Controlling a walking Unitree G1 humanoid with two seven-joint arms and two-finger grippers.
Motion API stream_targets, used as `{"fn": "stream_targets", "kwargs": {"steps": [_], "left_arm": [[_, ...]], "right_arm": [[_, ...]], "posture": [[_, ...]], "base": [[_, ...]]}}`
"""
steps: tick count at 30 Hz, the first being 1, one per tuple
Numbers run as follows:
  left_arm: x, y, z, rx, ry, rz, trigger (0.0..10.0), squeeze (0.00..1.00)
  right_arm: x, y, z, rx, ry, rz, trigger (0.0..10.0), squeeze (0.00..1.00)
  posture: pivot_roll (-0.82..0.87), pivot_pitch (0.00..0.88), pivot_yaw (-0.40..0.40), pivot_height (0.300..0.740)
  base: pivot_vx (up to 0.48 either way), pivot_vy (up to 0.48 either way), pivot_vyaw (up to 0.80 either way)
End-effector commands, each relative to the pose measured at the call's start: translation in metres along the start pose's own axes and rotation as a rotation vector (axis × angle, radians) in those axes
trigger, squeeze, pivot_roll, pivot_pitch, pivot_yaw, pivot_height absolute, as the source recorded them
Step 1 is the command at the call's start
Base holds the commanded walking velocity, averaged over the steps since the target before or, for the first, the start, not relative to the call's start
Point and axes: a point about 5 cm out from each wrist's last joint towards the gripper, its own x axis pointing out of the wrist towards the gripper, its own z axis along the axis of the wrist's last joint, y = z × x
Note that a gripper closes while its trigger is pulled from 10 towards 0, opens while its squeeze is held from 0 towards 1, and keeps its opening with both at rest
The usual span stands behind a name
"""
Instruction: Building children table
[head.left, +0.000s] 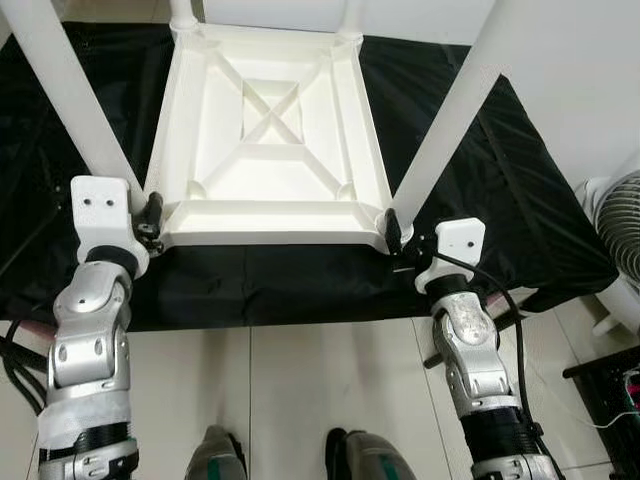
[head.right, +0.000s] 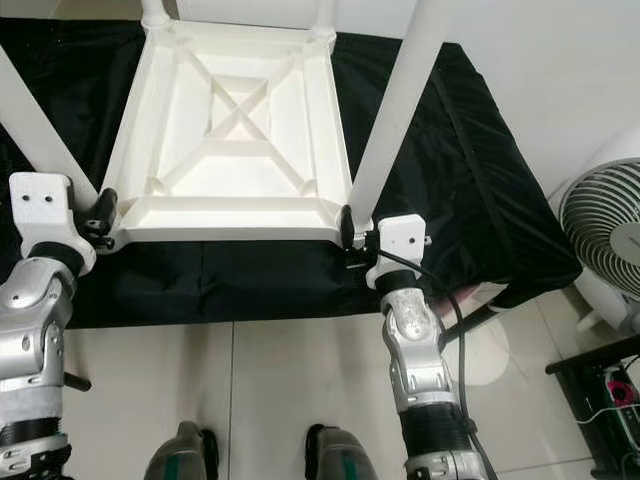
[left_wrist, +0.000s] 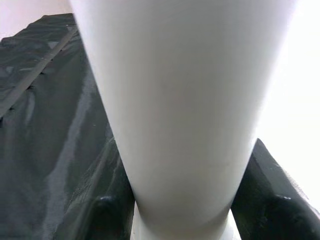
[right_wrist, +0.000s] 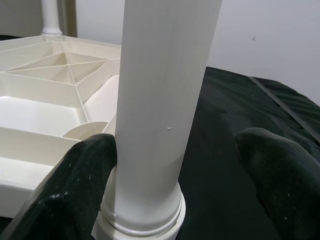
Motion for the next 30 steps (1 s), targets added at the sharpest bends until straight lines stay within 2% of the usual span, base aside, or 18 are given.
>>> {"fn": "stream_targets", "kwargs": {"steps": [1, 8, 10, 11, 12, 13, 19, 20, 30], "left_arm": [[-0.006, 0.026, -0.011, 0.067, 0.071, 0.183, 10.0, 0.0], [-0.002, 0.021, -0.005, 0.069, 0.064, 0.163, 10.0, 0.0], [0.0, 0.014, -0.001, 0.051, 0.048, 0.124, 10.0, 0.0], [0.0, 0.012, 0.0, 0.034, 0.04, 0.106, 10.0, 0.19], [0.0, 0.01, 0.001, 0.029, 0.036, 0.097, 10.0, 0.19], [0.0, 0.009, 0.002, 0.015, 0.031, 0.091, 10.0, 1.0], [0.0, 0.005, 0.002, 0.047, 0.05, 0.065, 10.0, 1.0], [-0.001, 0.003, 0.002, 0.037, 0.06, 0.039, 10.0, 0.0], [-0.009, -0.002, 0.006, 0.054, 0.068, -0.07, 10.0, 0.0]], "right_arm": [[-0.002, -0.006, -0.005, 0.011, 0.03, -0.012, 10.0, 0.0], [-0.005, 0.002, -0.006, 0.038, 0.039, 0.049, 10.0, 0.0], [-0.007, 0.003, -0.006, 0.047, 0.04, 0.063, 10.0, 0.0], [-0.007, 0.004, -0.006, 0.05, 0.041, 0.065, 10.0, 0.0], [-0.008, 0.003, -0.006, 0.051, 0.041, 0.066, 10.0, 0.0], [-0.008, 0.003, -0.006, 0.051, 0.042, 0.067, 10.0, 0.0], [-0.01, 0.003, -0.007, 0.058, 0.046, 0.084, 10.0, 0.0], [-0.009, 0.003, -0.007, 0.063, 0.045, 0.094, 10.0, 0.0], [-0.009, 0.003, -0.005, 0.067, 0.038, 0.112, 10.0, 0.0]], "posture": [[0.07, 0.11, -0.071, 0.74], [0.07, 0.108, -0.065, 0.74], [0.06, 0.107, -0.056, 0.74], [0.06, 0.107, -0.056, 0.74], [0.05, 0.107, -0.054, 0.74], [0.05, 0.107, -0.052, 0.74], [0.05, 0.104, -0.051, 0.74], [0.05, 0.102, -0.051, 0.74], [0.06, 0.095, -0.055, 0.74]], "base": [[0.0, 0.0, 0.0], [0.0, 0.0, 0.0], [0.0, 0.0, 0.0], [0.0, 0.0, 0.0], [0.0, 0.0, 0.0], [0.0, 0.0, 0.0], [0.0, 0.0, 0.0], [0.0, 0.0, 0.0], [0.0, 0.0, 0.0]]}}
